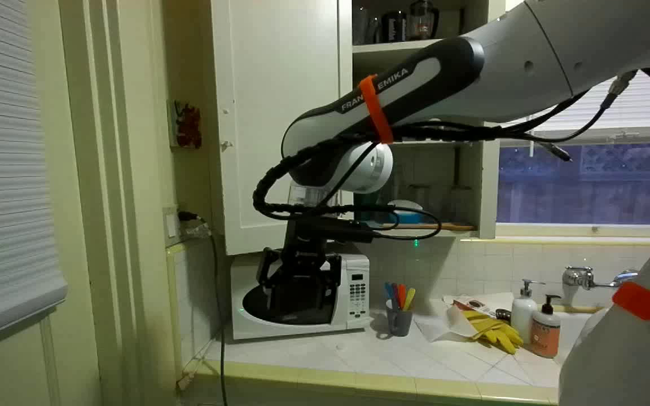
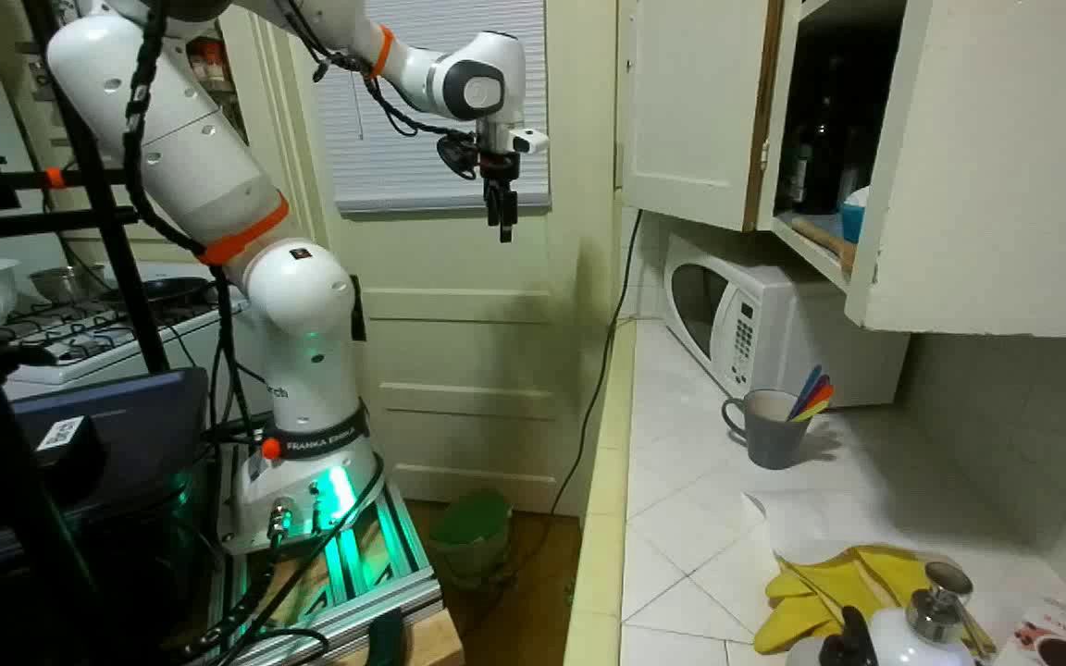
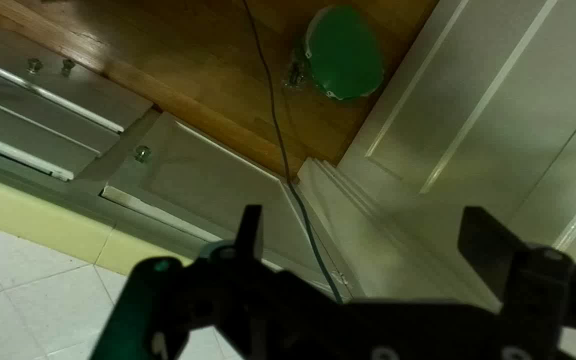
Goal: Move the blue bowl to the counter
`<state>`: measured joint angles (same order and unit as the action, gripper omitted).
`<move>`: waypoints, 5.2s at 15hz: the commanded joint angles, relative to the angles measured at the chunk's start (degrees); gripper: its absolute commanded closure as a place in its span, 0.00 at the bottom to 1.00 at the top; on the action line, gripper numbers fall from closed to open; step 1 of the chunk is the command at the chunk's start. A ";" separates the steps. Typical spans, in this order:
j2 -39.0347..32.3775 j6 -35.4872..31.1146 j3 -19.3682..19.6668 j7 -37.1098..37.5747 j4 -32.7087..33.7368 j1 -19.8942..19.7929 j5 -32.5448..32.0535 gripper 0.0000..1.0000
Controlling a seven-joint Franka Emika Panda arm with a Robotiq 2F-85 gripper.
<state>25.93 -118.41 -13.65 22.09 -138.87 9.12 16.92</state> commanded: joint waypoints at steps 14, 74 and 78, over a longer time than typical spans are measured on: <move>-0.02 0.12 0.11 0.04 0.09 0.09 -0.08 0.00; -20.82 -35.59 18.27 98.80 20.46 -30.91 -45.24 0.41; -21.76 -35.71 17.21 99.16 21.07 -32.67 -45.47 0.33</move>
<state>5.66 -152.93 3.64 118.10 -118.82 -22.93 -26.52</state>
